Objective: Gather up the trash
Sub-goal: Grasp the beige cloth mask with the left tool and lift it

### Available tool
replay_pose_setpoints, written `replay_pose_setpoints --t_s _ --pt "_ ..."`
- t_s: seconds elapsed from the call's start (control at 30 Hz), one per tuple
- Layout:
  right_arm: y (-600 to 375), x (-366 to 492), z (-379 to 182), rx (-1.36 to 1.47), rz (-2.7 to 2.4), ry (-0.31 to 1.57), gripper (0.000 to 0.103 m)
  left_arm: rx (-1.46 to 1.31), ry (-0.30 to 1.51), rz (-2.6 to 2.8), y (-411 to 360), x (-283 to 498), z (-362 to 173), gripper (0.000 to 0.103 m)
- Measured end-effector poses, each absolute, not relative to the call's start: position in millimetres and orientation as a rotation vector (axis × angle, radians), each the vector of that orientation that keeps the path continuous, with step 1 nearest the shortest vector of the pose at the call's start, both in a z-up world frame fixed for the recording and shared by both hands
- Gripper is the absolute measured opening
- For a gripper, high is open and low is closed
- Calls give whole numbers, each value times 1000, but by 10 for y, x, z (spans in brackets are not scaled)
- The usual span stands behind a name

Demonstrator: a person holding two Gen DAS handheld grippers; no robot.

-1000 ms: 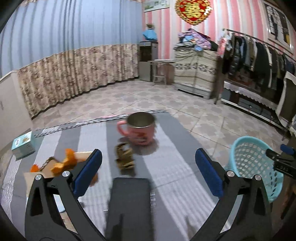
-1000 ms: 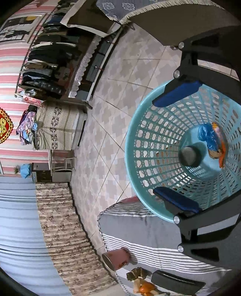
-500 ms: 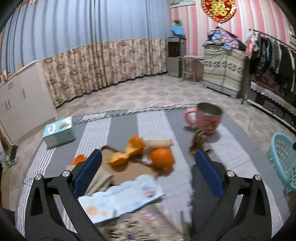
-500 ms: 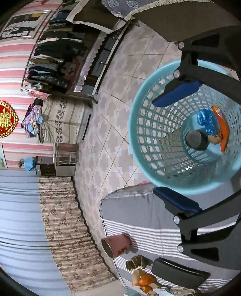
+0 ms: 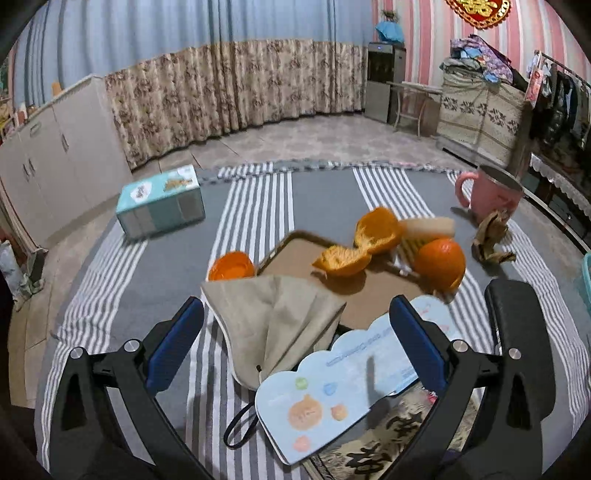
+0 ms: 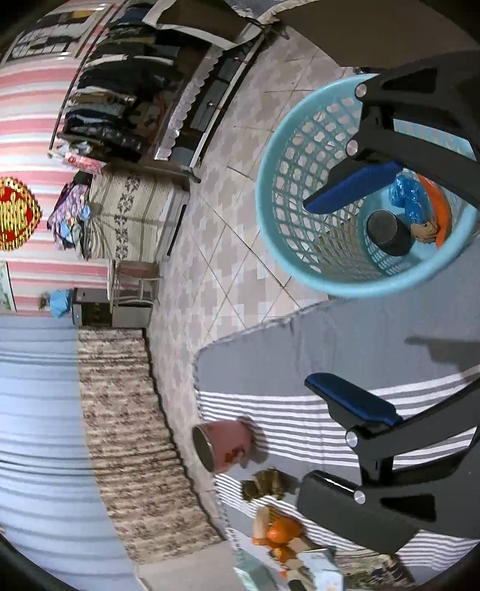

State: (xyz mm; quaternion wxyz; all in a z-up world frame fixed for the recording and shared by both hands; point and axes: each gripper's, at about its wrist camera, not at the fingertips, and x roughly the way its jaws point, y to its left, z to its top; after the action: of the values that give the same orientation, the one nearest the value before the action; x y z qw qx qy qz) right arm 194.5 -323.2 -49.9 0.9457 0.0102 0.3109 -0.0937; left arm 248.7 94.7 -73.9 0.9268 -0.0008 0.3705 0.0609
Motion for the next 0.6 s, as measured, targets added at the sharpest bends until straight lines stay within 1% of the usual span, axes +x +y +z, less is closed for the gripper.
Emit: replay_pose_setpoints --t_s 0.07,0.13,0.27,0.33,0.37,0.4,0.5,0.6 --pt "-3164 1958 -532 0 -182 642 86 12 781 125 927 2541 -799 95" --pt "-3132 1979 -554 -16 -179 650 86 11 817 121 951 2604 -896 82" --pt "-3053 2033 -547 -6 -163 659 86 -13 858 97 1003 2686 -978 70" --pt "-2999 2037 -548 -7 -150 656 86 -24 855 84 1010 2672 -992 59" --pt "-2958 2043 -551 -19 -144 655 86 -29 854 78 1013 2666 -989 48" --pt "-2916 2047 -564 -35 -138 654 86 -34 852 68 1019 2661 -988 33" --pt "-2791 2054 -621 -104 -131 659 86 -35 826 71 1040 2634 -927 25" --pt "-2729 2030 -626 -107 -109 662 86 -38 777 72 1043 2577 -800 24"
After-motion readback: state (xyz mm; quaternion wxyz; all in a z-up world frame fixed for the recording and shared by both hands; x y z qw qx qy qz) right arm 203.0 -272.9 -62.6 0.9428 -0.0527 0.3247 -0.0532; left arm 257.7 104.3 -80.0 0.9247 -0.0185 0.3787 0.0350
